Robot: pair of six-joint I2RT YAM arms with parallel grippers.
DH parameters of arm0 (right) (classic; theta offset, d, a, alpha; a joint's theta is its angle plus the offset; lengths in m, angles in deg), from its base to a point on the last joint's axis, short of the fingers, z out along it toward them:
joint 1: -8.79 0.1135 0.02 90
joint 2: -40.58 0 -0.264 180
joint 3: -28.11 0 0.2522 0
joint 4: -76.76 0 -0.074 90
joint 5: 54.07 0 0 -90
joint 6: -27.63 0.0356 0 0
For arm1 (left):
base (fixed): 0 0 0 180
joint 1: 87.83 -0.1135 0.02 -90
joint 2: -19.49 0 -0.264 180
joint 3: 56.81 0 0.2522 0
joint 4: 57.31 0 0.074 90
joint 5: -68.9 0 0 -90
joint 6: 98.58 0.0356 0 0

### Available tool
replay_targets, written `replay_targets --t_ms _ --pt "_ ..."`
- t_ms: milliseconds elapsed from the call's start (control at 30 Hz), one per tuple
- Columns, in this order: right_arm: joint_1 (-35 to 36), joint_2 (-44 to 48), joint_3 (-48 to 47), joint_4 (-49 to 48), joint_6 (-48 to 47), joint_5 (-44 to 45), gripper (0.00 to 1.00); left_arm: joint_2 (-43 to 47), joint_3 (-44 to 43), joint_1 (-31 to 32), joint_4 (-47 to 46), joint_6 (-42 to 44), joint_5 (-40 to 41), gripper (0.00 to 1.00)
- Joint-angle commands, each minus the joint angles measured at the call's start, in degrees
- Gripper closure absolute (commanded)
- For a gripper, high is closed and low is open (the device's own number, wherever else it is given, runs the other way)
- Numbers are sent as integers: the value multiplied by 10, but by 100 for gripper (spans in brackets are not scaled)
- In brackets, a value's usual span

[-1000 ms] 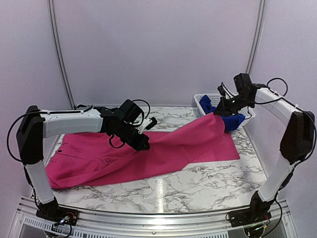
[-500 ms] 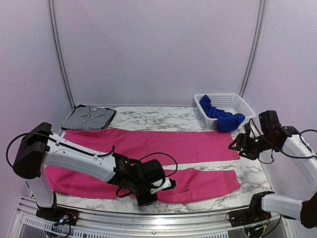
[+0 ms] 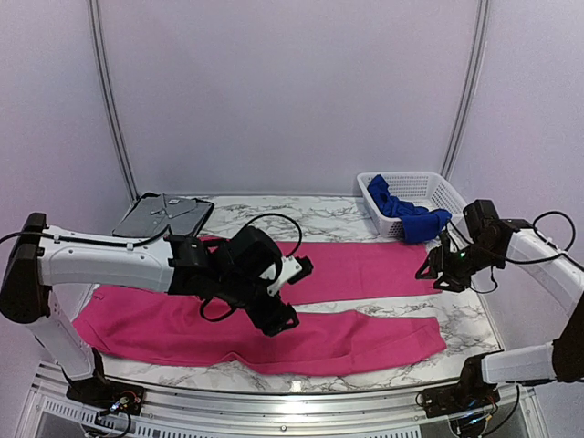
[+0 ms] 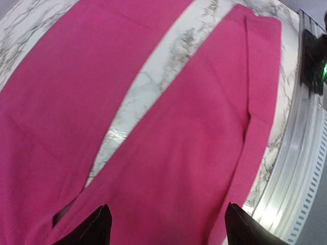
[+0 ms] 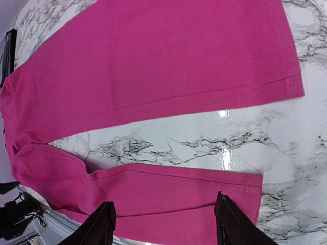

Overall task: Fold and stack the mixed laundry pile
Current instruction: Flatten out the crumpled trousers at the center of the board.

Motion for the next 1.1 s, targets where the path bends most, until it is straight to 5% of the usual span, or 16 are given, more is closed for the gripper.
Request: replay_targets --t_ms 0,233,500,667,900,1067 --pt "4 -25 31 18 -35 2 39 -25 -10 -45 -11 -42 -27 22" --pt "11 -99 95 -8 2 54 40 -128 -72 -59 -13 -55 -8 23" --pt "25 -172 63 -20 28 134 42 -165 -86 -65 -11 -56 23 23" --pt "22 -236 65 -39 19 148 54 -156 -81 -96 -10 -68 22 23" --pt "-100 -266 29 -65 -2 166 61 -108 -53 -123 -13 -39 9 23" --pt "-119 -319 -24 -87 -22 150 63 -86 -40 -92 -15 23 -44 26"
